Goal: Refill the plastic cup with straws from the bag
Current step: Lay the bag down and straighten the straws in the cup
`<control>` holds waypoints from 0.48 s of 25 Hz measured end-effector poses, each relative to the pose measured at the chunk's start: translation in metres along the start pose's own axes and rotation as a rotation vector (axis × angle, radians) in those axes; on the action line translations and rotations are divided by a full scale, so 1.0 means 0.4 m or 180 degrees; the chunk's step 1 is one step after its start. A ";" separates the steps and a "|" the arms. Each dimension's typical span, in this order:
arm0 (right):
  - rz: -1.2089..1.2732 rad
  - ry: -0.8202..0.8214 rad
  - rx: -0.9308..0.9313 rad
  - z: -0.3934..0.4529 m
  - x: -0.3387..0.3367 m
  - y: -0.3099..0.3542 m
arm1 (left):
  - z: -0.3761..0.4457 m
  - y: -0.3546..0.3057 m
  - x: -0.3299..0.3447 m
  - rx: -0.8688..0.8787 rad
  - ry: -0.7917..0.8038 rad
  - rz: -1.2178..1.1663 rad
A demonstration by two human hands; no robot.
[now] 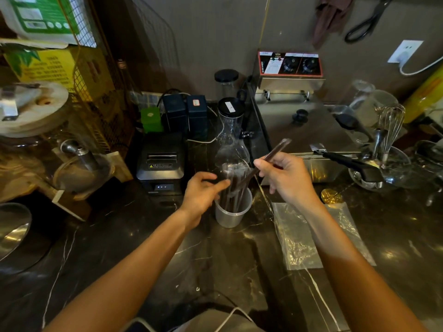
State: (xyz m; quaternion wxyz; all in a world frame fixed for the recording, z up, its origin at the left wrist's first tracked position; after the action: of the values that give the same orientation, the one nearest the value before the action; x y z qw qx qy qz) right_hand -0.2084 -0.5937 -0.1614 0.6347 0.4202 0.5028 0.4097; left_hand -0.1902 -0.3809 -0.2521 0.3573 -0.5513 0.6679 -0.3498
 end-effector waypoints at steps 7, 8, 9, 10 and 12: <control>-0.0090 0.0563 0.0184 0.010 0.094 -0.069 | -0.018 -0.096 0.081 0.1363 0.0611 0.1094; 0.0106 0.0660 0.0292 0.010 0.104 -0.078 | -0.017 -0.099 0.080 0.1431 0.0561 0.1129; 0.0273 0.0771 0.0401 0.009 0.112 -0.085 | -0.016 -0.101 0.076 0.1471 0.0493 0.1115; 0.0365 0.0867 0.0484 0.006 0.117 -0.090 | -0.013 -0.100 0.069 0.1474 0.0435 0.1084; 0.0346 0.0960 0.0535 0.000 0.118 -0.102 | -0.008 -0.087 0.061 0.1423 0.0426 0.1084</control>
State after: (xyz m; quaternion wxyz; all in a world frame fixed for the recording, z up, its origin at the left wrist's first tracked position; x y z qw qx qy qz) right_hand -0.1969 -0.5620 -0.2138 0.4918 0.4321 0.6012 0.4583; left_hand -0.1793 -0.4100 -0.2227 0.4787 -0.3145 0.6792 -0.4589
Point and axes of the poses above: each hand's wrist, its own z-axis towards the middle knuckle, its own x-axis out of the palm, y = z × x, the point moved 8 cm from there along z, towards the middle knuckle, and after that the axes turned 7 degrees about -x, right-handed, at the moved point
